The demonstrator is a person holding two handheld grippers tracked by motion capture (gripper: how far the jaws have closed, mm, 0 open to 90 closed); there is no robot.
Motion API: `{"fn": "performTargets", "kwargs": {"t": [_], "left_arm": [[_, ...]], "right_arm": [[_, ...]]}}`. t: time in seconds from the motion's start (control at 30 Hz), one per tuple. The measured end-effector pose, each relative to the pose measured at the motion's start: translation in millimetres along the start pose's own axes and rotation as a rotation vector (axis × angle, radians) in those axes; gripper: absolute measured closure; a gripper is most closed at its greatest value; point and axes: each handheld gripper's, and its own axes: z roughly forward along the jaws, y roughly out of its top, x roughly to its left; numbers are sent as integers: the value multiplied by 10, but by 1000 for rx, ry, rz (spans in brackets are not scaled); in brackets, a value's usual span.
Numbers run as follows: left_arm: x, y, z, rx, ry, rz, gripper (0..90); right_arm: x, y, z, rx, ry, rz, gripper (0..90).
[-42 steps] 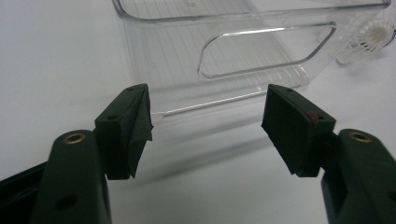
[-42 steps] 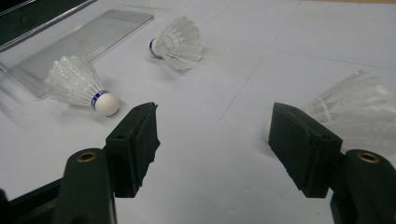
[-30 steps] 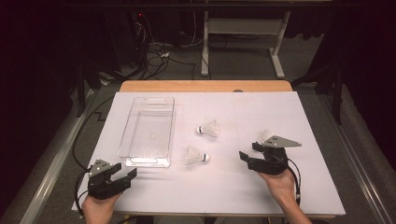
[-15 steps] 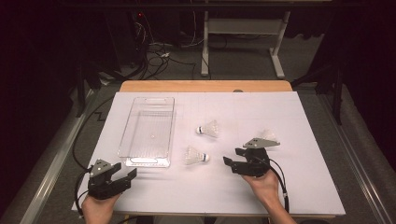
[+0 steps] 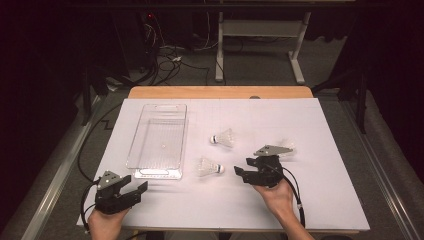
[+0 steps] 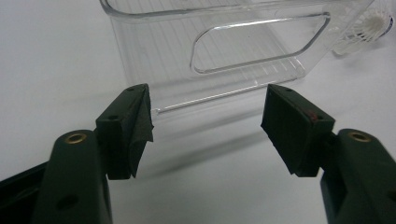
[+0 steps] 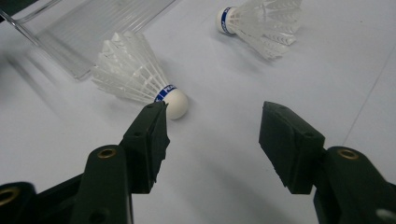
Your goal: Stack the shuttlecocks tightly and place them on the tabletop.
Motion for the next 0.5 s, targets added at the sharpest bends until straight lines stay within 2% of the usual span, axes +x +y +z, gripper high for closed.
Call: {"fn": "performTargets", "kwargs": {"t": [0.3,0.5], "left_arm": [[10,8,25,10,-9,0,339],[13,13,56,22,-21,4,338]], "right_arm": [[65,115,107,32,29,-7,412],[149,297,112,41,8,-42,419]]}}
